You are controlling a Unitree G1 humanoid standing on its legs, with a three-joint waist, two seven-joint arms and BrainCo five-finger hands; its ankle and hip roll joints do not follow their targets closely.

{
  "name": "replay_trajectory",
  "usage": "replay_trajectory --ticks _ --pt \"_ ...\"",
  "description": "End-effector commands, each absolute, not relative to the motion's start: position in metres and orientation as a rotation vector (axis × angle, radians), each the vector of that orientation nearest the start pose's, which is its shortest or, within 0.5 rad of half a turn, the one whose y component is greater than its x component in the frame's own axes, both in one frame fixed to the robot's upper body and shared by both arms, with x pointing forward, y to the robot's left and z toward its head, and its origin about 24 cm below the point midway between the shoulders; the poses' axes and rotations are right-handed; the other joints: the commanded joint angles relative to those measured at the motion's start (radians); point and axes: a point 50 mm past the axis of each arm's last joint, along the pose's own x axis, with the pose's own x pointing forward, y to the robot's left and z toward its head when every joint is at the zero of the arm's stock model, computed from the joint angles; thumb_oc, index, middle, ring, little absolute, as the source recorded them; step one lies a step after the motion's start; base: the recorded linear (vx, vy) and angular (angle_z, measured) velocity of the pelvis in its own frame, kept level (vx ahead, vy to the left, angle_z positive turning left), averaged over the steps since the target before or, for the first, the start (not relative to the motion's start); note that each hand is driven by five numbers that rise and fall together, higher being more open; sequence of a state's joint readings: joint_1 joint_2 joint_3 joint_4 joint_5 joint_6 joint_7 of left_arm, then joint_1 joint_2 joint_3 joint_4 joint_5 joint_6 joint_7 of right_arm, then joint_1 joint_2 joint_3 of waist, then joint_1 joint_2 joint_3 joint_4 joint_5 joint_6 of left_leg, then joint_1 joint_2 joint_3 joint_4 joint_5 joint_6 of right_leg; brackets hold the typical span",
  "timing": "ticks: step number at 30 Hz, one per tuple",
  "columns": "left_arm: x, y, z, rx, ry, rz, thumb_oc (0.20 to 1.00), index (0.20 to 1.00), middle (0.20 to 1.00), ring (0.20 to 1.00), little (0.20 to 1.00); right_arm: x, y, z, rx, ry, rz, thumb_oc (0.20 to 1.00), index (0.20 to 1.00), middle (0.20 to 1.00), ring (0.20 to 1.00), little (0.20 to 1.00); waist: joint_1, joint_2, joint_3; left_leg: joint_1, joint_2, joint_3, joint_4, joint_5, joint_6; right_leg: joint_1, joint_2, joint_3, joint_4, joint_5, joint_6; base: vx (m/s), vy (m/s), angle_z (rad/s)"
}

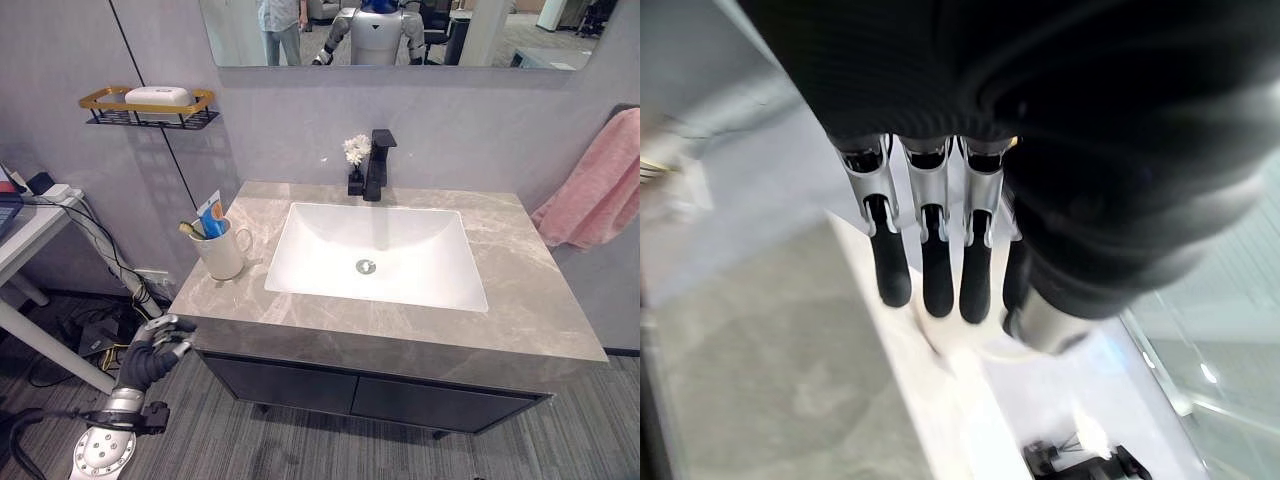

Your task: Put brush and paste in cup on sink, flatten towel.

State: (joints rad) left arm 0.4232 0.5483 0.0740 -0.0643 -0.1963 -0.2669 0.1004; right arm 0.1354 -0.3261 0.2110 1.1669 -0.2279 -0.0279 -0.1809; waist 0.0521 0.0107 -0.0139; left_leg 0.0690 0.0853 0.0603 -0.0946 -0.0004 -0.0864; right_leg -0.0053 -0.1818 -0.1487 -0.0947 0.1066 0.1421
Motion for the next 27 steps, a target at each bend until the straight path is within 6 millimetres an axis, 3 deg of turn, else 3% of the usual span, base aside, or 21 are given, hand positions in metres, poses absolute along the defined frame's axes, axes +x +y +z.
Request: replay_trajectory --ticks 1,7,21,27 --pt "0.172 0.281 0.067 0.389 -0.119 0.187 0.2 0.2 0.2 0.2 0.2 0.07 -0.268 -0.151 -0.704 1.155 -0.038 1.0 1.0 1.0 1.0 1.0 -0.008 -0.039 0.034 -0.09 0.004 -0.022 0.007 0.048 -0.005 0.068 -0.042 -0.004 0.007 -0.076 0.027 0.0 0.0 0.0" --pt "0.177 0.282 0.063 0.396 -0.12 0.216 0.2 0.2 0.2 0.2 0.2 0.075 -0.267 -0.15 -0.731 1.136 -0.017 1.0 1.0 1.0 1.0 1.0 -0.014 -0.042 0.034 -0.088 0.007 -0.016 0.007 0.044 -0.004 0.063 -0.042 0.002 0.007 -0.074 0.029 0.0 0.0 0.0" --pt "0.204 0.28 0.084 0.42 -0.236 0.301 0.2 0.2 0.2 0.2 0.2 0.074 -0.271 -0.151 -0.772 1.175 -0.026 1.0 1.0 1.0 1.0 1.0 -0.034 -0.048 0.038 -0.083 0.019 0.017 0.007 0.035 -0.007 0.032 -0.039 0.039 0.007 -0.063 0.033 0.01 0.002 -0.07" --pt "0.209 0.281 0.084 0.425 -0.229 0.312 0.2 0.2 0.2 0.2 0.2 0.07 -0.274 -0.151 -0.768 1.193 -0.037 1.0 1.0 1.0 1.0 1.0 -0.038 -0.052 0.044 -0.094 0.018 0.024 0.007 0.033 -0.005 0.015 -0.04 0.047 0.007 -0.06 0.037 0.01 0.005 -0.02"
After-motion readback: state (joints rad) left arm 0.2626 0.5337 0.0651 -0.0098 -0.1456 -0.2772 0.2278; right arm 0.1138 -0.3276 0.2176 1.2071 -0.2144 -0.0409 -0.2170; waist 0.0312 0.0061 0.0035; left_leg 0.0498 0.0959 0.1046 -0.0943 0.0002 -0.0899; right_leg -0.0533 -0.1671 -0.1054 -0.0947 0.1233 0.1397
